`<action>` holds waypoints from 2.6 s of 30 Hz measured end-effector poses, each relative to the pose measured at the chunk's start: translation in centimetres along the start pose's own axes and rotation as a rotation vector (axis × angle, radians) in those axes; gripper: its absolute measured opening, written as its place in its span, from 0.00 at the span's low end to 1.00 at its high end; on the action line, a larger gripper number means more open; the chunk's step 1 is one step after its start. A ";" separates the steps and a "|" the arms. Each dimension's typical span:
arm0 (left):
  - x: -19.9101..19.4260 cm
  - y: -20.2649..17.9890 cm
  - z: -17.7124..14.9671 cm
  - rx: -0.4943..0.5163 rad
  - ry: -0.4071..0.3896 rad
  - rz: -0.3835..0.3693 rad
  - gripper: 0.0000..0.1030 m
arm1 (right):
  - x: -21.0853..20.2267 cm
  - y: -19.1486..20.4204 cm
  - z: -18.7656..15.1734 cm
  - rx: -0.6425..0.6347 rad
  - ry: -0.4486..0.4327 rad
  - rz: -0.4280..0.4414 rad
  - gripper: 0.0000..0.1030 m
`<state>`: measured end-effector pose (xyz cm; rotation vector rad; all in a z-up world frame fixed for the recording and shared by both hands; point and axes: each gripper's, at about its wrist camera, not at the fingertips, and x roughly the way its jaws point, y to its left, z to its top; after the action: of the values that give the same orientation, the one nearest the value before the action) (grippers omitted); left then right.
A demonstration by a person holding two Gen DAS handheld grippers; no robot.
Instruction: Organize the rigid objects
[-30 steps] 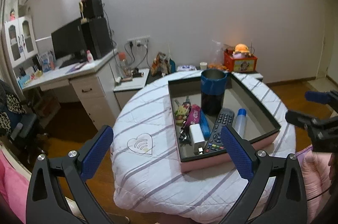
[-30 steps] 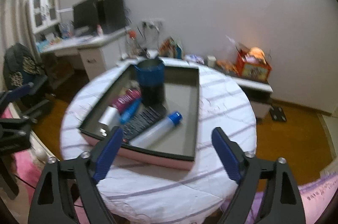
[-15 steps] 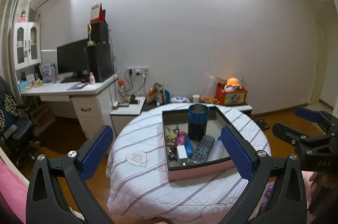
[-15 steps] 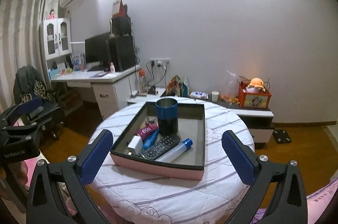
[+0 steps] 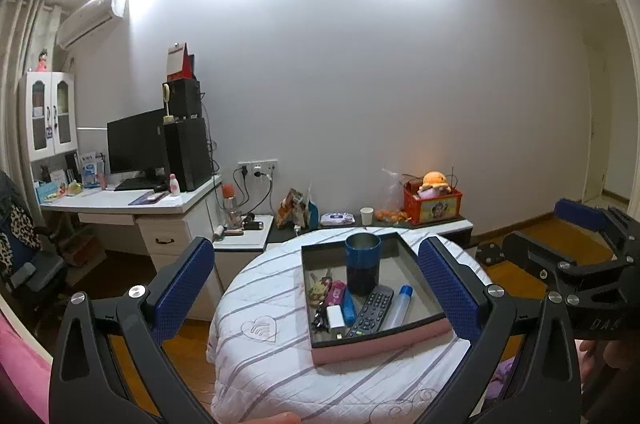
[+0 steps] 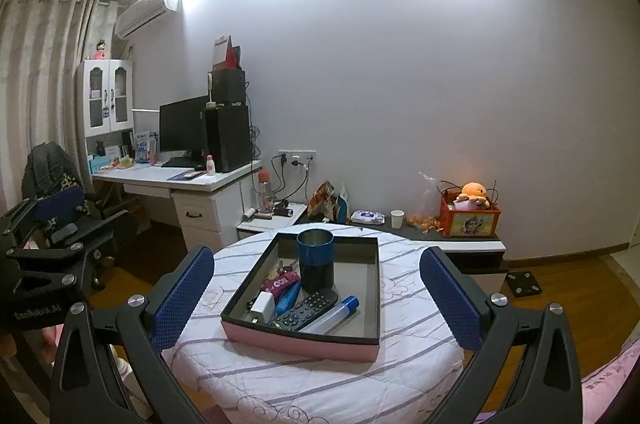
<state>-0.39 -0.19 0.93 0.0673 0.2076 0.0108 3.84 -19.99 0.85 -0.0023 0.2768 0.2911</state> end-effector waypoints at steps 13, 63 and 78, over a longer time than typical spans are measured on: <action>1.0 0.1 1.4 -0.010 -0.010 -0.016 1.00 | 0.4 -1.0 0.5 0.026 -0.004 -0.039 1.00; 10.2 1.3 4.5 -0.025 0.062 -0.010 1.00 | 7.9 -2.9 4.5 0.026 0.065 -0.075 1.00; 10.2 1.6 3.9 -0.029 0.055 0.011 1.00 | 8.4 -2.8 4.3 0.023 0.077 -0.064 1.00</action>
<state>10.41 1.33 2.70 0.0393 0.2623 0.0267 13.51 -20.12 2.63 0.0008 0.3557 0.2248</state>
